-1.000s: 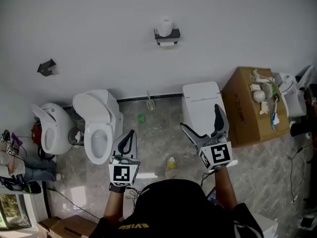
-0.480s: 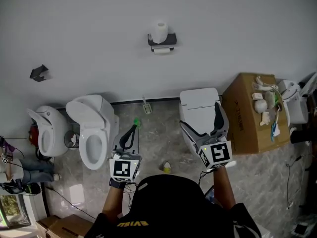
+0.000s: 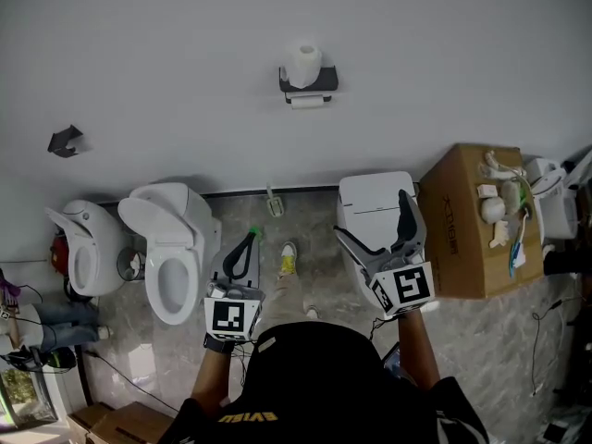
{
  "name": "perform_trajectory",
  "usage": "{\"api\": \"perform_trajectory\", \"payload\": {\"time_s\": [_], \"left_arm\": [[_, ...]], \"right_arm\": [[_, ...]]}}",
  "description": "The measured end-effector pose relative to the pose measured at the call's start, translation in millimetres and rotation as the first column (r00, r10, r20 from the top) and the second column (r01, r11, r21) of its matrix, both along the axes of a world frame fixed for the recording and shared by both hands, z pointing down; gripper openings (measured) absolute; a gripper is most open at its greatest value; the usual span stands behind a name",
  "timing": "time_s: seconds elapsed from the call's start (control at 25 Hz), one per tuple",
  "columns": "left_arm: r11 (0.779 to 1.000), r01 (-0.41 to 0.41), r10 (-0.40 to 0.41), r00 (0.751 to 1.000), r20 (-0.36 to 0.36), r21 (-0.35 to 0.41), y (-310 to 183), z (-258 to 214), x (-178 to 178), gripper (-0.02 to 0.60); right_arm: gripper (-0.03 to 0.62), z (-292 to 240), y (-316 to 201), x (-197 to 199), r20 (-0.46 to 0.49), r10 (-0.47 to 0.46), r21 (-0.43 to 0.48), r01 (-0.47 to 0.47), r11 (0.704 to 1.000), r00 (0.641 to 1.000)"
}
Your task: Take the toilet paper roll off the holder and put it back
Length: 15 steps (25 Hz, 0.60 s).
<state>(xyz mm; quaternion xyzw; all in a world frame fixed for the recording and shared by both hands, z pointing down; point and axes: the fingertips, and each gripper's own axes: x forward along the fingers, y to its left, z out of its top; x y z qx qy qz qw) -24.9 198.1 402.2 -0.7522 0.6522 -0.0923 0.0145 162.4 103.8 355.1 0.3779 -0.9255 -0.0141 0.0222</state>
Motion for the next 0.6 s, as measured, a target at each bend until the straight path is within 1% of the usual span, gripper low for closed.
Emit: {"api": "perform_trajectory", "payload": {"time_s": [0.2, 0.32, 0.48, 0.6], "left_arm": [[0.999, 0.007, -0.005, 0.999, -0.036, 0.035, -43, -8, -23, 0.011], [1.000, -0.004, 0.004, 1.000, -0.019, 0.009, -69, -1, -38, 0.011], [0.999, -0.014, 0.015, 0.999, -0.041, 0.034, -111, -11, -53, 0.011], [0.999, -0.030, 0.031, 0.999, -0.039, 0.019, -136, -8, -60, 0.011]], "right_arm": [[0.584, -1, -42, -27, -0.009, 0.005, 0.011, -0.005, 1.000, 1.000], [0.584, 1, -72, -40, -0.015, 0.033, 0.001, -0.033, 0.999, 0.999], [0.584, 7, -113, -55, -0.024, 0.069, -0.022, -0.070, 0.997, 0.997], [0.584, 9, -144, -65, -0.024, 0.094, -0.035, -0.094, 0.995, 0.995]]}}
